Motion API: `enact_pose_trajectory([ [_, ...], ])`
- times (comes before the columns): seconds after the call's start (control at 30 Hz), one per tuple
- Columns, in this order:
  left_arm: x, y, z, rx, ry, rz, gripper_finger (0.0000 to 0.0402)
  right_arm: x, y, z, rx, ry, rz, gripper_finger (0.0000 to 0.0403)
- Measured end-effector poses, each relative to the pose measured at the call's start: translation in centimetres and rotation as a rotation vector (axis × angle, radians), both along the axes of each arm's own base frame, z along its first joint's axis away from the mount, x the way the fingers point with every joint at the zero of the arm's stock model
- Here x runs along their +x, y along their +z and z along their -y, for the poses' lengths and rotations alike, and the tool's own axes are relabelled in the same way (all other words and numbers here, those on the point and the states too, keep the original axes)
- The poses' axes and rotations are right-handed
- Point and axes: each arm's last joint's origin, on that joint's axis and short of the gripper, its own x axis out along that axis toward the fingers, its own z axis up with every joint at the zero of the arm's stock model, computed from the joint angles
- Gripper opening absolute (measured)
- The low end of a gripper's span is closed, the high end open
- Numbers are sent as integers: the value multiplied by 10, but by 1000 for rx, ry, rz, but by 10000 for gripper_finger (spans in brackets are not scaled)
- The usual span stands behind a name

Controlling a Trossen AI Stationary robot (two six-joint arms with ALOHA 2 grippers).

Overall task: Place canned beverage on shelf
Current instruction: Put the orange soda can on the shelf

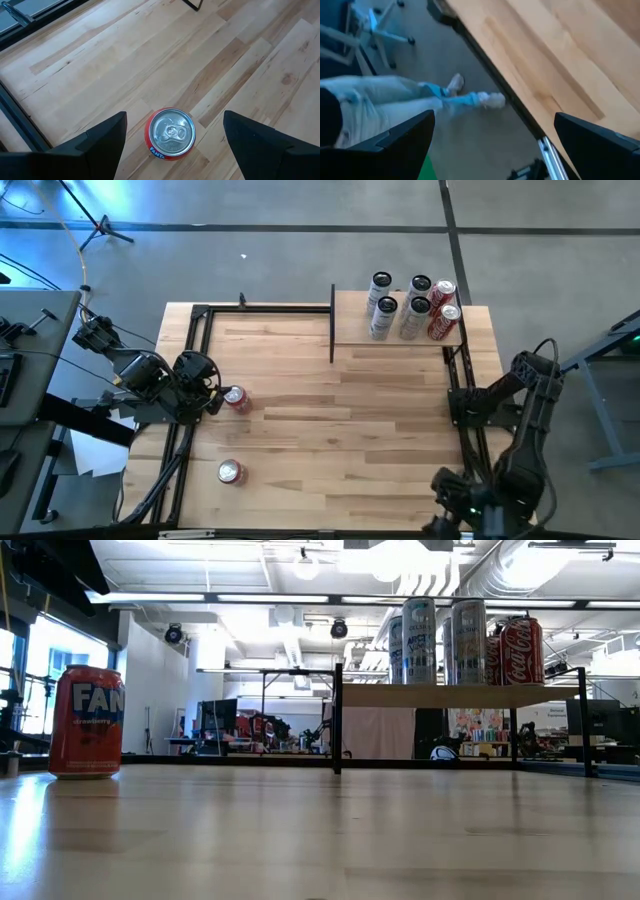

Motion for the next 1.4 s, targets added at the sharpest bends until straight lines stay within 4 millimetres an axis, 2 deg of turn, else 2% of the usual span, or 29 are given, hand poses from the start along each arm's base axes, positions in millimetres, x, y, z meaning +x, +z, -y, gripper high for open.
enact_pose_trajectory([
  [0.23,0,0,0,0,0,0,310,-11,0,-5,3,-9,25,399],
  [0.9,0,0,0,21,-4,6,310,-11,0,-5,0,-2,26,399],
  [0.97,2,2,-1,70,1,46,310,-11,0,-5,0,-2,26,399],
  [1.1,8,5,2,58,40,157,310,-11,0,-5,0,-2,26,399],
  [1.23,9,8,1,66,149,287,310,-11,0,-5,-1,-2,25,399],
  [1.4,13,8,3,81,173,324,310,-11,0,-5,0,-2,25,399],
])
